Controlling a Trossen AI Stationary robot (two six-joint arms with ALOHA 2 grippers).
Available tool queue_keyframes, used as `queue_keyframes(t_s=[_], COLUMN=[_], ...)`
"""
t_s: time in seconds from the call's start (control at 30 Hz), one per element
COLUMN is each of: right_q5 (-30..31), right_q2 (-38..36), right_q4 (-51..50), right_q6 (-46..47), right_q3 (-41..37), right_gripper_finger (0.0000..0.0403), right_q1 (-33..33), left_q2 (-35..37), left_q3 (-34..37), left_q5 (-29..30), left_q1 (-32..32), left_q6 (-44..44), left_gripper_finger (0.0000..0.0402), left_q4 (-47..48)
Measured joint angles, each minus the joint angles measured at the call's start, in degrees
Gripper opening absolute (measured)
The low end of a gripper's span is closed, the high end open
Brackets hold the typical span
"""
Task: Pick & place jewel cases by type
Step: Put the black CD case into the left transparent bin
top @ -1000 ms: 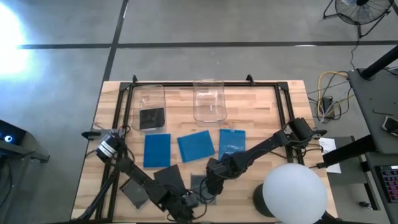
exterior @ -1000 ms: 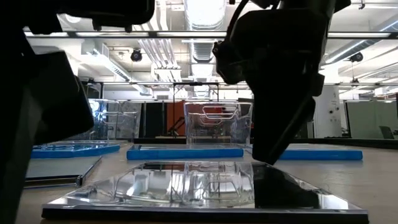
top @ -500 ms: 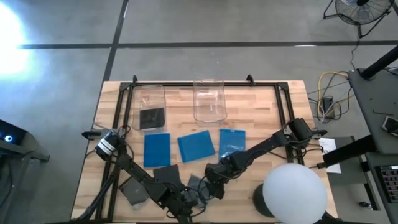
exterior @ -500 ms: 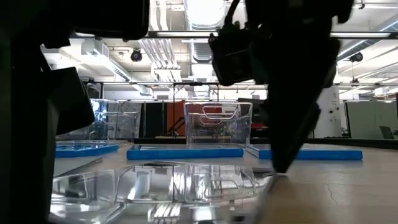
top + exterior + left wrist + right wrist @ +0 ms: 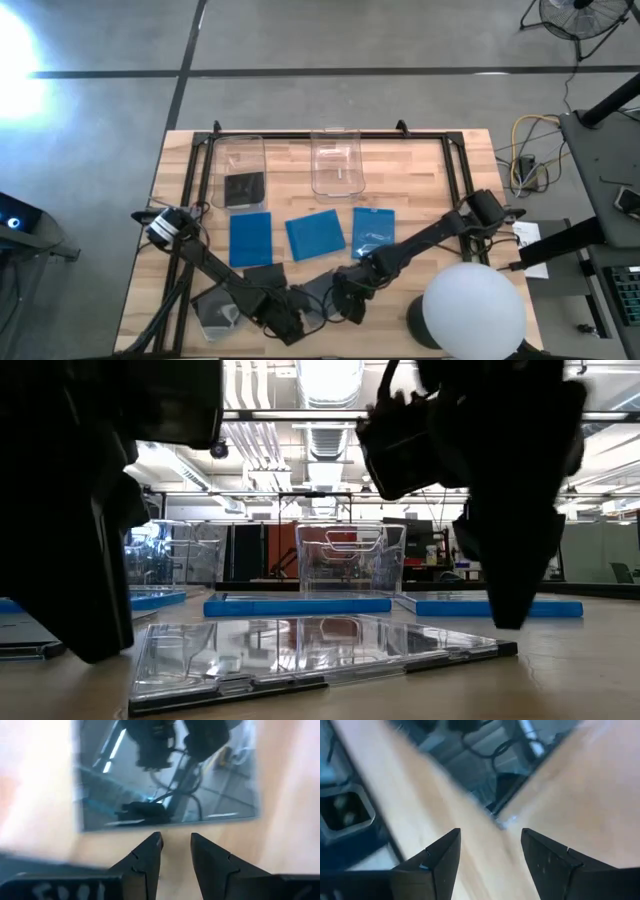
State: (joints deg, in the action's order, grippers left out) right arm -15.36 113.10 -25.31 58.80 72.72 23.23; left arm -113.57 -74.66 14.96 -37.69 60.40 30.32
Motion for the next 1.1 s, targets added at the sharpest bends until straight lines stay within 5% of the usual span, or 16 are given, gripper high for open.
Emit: queue_keyframes(t_s=[0.17,0.47,0.87,1.1], right_q5=[6.28,5.13,5.21,6.64], right_q2=[-2.03,3.12,2.62,-5.02], right_q4=[-2.71,10.45,11.38,14.64], right_q6=[13.59,22.94,14.86,8.81], right_q3=[-1.08,-2.48,-1.47,-1.10], right_gripper_finger=[0.0203,0.0203,0.0203,0.0203], right_q1=[-0.86,-0.32,-0.82,-1.02], left_q2=[0.10,0.20,0.20,0.20], left_q3=[0.24,1.98,4.61,4.71], left_q5=[-0.45,-1.00,-2.35,-3.13], left_q1=[-0.02,0.08,0.72,0.79], left_q6=[0.11,-1.00,-2.37,-4.84], left_gripper_finger=[0.0094,0.0094,0.0094,0.0094], left_q4=[2.22,-1.21,-5.64,-6.10])
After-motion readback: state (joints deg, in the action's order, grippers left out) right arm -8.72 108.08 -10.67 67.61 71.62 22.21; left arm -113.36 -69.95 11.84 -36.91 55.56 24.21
